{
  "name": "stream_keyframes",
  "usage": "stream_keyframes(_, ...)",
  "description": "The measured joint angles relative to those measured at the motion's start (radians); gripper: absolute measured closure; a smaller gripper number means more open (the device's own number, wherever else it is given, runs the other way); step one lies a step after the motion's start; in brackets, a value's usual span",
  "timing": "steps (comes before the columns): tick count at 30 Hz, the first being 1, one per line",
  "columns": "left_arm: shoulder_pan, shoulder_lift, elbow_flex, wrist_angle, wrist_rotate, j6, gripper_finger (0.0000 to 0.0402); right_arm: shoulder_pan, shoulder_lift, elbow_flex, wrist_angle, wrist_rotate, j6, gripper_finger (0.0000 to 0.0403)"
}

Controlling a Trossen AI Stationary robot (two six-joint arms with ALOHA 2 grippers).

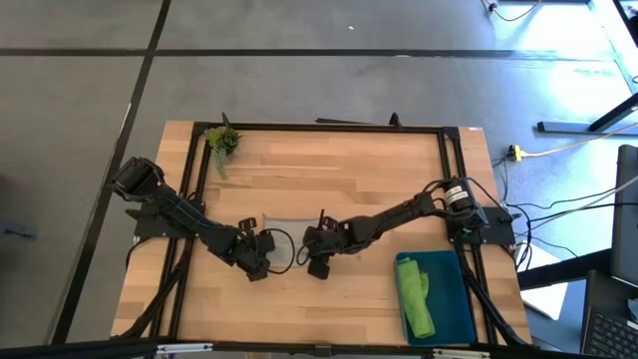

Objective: Roll microfiber towels into tight, uniform cylinder then place into a basket
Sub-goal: Roll the gray microfiber cloth

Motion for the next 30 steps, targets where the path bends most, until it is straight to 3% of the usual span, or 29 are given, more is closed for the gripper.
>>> stream_keyframes(9,0.0,0.0,0.0,0.0,0.001,0.001,0.0401,-0.004,0.002,0.17,-0.247,0.034,-0.076,0.0252)
stream_keyframes(20,0.0,0.0,0.0,0.0,0.001,0.0,0.0401,0.086,-0.002,0.411,-0.639,0.407,-0.082,0.0252)
stream_keyframes(23,0.0,0.0,0.0,0.0,0.002,-0.002,0.0401,0.139,-0.002,0.443,-0.728,0.461,-0.042,0.0252)
stream_keyframes(30,0.0,0.0,0.0,0.0,0.002,-0.006,0.0401,0.236,-0.002,0.398,-0.686,0.453,-0.029,0.0252)
